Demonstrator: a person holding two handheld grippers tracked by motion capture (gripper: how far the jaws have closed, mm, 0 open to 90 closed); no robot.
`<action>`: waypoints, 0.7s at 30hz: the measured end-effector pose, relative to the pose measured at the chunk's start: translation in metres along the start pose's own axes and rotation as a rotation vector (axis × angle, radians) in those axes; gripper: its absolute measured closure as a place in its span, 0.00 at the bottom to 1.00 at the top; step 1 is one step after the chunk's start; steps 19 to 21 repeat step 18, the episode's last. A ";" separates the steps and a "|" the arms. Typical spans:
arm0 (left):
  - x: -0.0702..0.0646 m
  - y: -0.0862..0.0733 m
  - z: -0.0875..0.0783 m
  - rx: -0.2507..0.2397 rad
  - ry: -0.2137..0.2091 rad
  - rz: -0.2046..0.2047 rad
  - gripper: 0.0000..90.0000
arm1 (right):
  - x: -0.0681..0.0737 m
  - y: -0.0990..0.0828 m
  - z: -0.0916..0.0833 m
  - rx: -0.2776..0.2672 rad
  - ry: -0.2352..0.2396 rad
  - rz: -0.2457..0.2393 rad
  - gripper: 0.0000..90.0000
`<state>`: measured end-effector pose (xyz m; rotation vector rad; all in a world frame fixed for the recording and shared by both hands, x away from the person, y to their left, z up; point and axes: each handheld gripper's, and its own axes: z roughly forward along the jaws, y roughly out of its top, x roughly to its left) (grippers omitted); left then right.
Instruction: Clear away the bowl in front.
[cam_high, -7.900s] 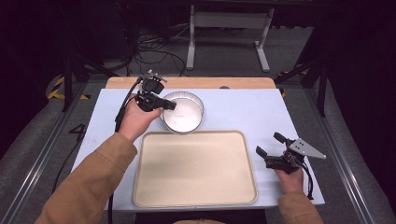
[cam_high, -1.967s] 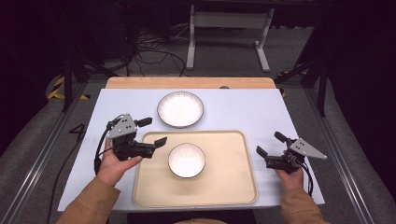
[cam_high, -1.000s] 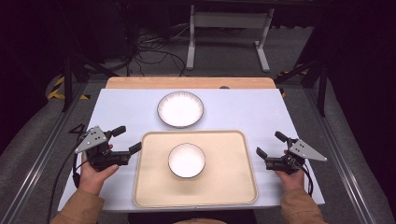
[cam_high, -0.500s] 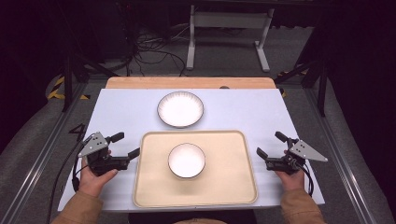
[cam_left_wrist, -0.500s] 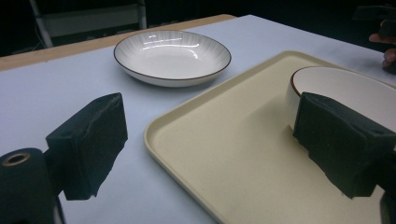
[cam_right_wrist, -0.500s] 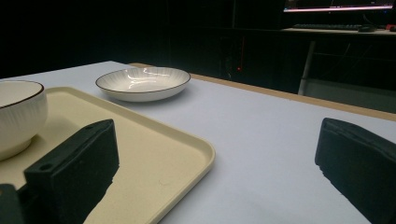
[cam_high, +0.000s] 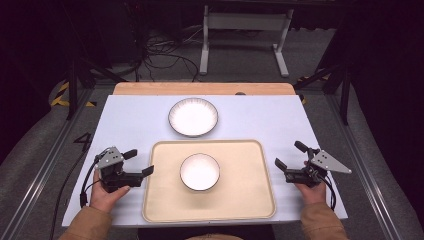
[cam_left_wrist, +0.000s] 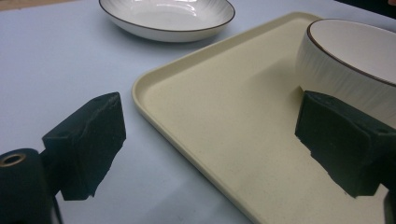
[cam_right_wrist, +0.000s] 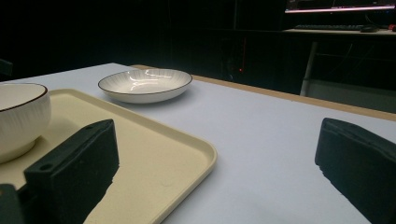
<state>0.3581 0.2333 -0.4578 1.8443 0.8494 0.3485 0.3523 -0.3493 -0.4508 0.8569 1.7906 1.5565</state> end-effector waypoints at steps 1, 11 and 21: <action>0.000 -0.001 0.001 0.004 -0.003 -0.009 0.11 | 0.000 0.000 0.000 0.000 0.001 -0.001 0.00; 0.007 -0.010 -0.004 -0.059 0.050 -0.095 0.19 | 0.000 0.000 0.000 0.000 0.007 -0.003 0.00; 0.006 -0.010 -0.003 -0.064 0.042 -0.049 0.18 | 0.000 0.000 0.000 -0.003 0.011 0.007 0.00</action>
